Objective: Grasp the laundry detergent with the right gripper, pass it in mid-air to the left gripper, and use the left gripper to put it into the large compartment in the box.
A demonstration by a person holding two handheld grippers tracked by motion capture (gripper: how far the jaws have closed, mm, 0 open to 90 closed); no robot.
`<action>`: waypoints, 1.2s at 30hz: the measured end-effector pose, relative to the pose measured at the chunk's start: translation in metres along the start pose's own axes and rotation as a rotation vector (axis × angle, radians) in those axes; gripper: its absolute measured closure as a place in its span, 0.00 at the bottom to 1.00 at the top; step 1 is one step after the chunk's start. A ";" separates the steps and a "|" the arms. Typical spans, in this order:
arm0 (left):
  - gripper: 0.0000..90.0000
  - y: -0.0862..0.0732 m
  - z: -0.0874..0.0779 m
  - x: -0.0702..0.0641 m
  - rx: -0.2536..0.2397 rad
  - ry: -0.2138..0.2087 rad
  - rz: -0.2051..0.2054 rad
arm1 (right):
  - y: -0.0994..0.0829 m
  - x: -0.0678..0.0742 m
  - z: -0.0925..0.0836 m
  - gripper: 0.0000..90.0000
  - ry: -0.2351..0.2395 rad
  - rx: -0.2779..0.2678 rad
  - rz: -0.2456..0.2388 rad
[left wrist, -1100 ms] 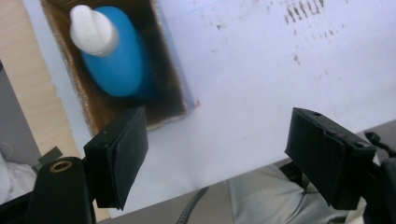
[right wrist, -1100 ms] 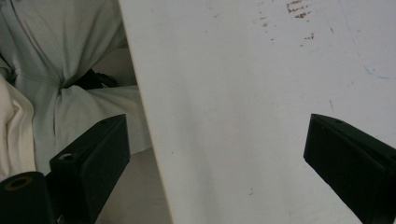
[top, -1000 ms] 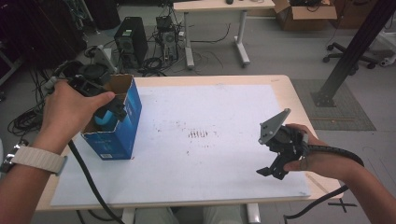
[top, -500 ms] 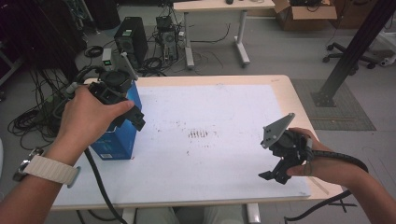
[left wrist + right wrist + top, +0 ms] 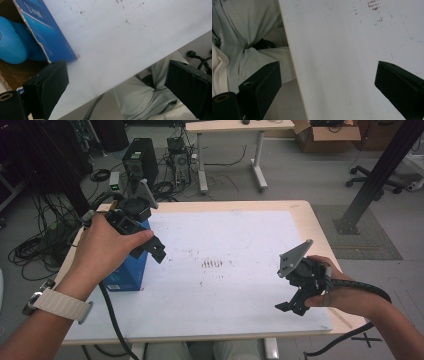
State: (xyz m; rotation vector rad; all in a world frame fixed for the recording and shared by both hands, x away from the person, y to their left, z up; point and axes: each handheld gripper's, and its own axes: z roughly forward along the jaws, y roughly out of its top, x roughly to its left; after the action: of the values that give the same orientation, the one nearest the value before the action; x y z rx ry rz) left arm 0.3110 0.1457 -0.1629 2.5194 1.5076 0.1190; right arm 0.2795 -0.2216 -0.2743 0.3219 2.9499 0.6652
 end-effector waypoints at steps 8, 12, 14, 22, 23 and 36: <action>0.06 0.003 0.001 -0.005 0.000 -0.015 0.025 | 0.003 -0.002 0.000 0.08 -0.001 0.003 -0.002; 0.06 0.003 0.002 -0.007 0.005 -0.013 0.033 | 0.005 -0.003 0.001 0.08 0.002 0.006 -0.001; 0.06 0.003 0.002 -0.007 0.000 -0.017 0.031 | 0.007 -0.003 0.001 0.08 0.002 0.005 -0.007; 0.06 0.004 0.006 -0.009 0.004 -0.032 0.040 | 0.008 -0.004 0.002 0.08 0.005 0.008 -0.007; 0.06 0.004 0.006 -0.009 0.001 -0.033 0.039 | 0.008 -0.004 0.002 0.08 0.006 0.009 -0.009; 0.06 0.005 0.006 -0.010 0.003 -0.046 0.046 | 0.009 -0.003 0.002 0.08 0.003 0.003 -0.008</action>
State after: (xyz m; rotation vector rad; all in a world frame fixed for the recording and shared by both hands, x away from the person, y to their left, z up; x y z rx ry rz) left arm 0.3112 0.1337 -0.1678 2.5420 1.4351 0.0654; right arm 0.2846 -0.2138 -0.2721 0.3092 2.9537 0.6607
